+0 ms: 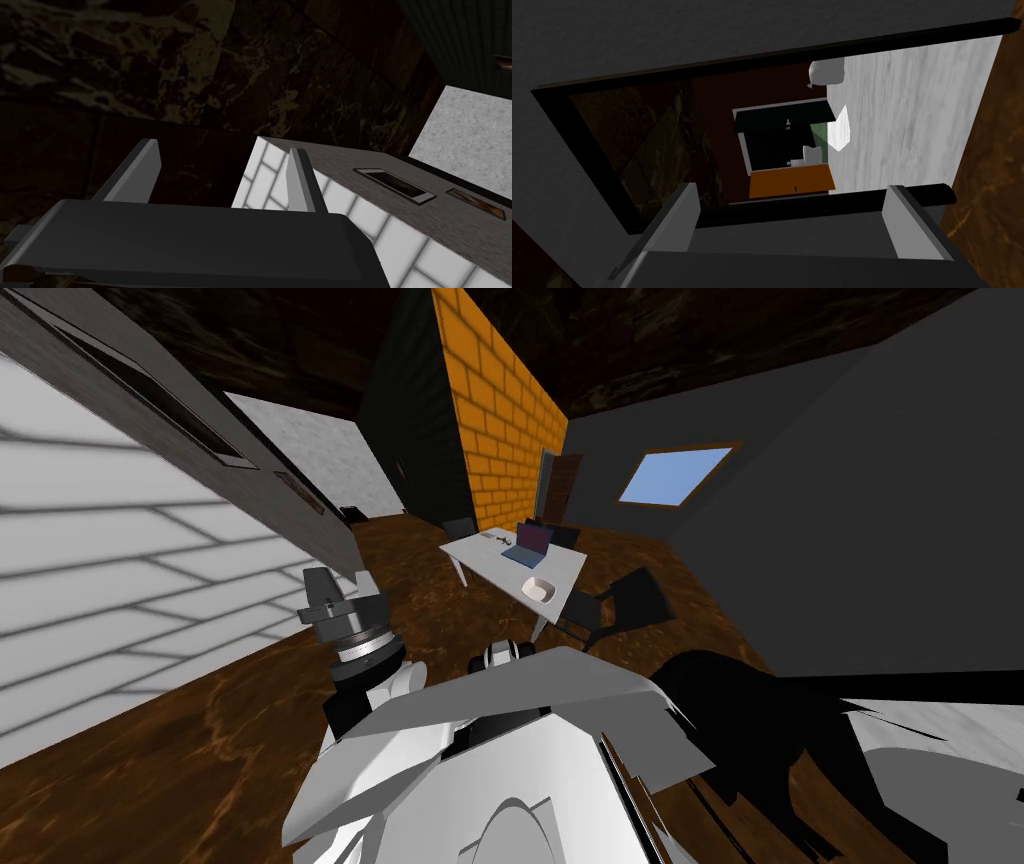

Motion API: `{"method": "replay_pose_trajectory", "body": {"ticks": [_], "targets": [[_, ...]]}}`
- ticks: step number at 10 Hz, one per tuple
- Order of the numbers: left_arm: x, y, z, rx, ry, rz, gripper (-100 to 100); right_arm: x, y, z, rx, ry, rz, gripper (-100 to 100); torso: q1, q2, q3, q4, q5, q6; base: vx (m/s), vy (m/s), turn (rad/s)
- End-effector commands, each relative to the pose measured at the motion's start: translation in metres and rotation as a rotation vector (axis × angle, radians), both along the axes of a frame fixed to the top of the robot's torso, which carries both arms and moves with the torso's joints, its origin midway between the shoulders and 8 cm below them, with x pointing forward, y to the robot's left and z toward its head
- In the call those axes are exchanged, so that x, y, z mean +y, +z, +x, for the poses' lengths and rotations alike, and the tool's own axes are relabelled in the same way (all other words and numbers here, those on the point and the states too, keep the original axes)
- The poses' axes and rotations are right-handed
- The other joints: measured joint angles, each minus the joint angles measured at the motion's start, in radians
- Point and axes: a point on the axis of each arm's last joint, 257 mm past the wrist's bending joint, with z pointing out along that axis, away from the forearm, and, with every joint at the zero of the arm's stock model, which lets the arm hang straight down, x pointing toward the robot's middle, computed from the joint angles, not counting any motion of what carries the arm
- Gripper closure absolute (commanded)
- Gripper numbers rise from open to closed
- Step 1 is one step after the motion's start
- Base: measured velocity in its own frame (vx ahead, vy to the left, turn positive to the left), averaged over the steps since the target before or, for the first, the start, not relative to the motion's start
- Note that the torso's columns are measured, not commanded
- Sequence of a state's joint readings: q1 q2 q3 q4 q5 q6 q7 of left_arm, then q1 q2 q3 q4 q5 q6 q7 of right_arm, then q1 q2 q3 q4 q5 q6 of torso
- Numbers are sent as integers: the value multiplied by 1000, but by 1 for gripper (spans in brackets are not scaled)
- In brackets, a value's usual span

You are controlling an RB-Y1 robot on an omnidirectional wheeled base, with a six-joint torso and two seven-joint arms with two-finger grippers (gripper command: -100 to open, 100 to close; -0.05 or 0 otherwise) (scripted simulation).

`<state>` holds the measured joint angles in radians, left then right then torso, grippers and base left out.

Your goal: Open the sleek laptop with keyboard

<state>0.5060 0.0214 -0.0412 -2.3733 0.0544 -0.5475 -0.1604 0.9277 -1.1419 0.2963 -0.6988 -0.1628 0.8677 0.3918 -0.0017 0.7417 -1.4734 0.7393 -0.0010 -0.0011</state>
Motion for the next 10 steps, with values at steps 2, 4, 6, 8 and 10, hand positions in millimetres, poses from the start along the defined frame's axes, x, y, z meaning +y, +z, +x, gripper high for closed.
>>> {"method": "replay_pose_trajectory", "body": {"ticks": [2, 4, 6, 8, 10], "targets": [[0, 0, 0, 0, 0, 0, 0, 12, -10, -10, -52, -62, -2, -100, 8, -11, -7, -3, 3, 0, -14, -25, 20], [0, 0, 0, 0, 0, 0, 0, 15, -16, -19, -46, -67, 76, -100, -2, -2, -3, -2, 1, 4, -136, -203, -407], [0, 0, 0, 0, 0, 0, 0, 23, -22, -25, -74, -106, 85, -100, -4, 1, 1, 1, -2, 0, -124, -197, -139], [0, 0, 0, 0, 0, 0, 0, 27, -26, -32, -73, -104, 145, -100, 10, -7, -4, -2, 3, 0, -64, -138, -154], [0, 0, 0, 0, 0, 0, 0, 33, -34, -35, -91, -130, 174, -100, -5, -3, -3, -1, -1, 2, -114, -285, -388]]}}
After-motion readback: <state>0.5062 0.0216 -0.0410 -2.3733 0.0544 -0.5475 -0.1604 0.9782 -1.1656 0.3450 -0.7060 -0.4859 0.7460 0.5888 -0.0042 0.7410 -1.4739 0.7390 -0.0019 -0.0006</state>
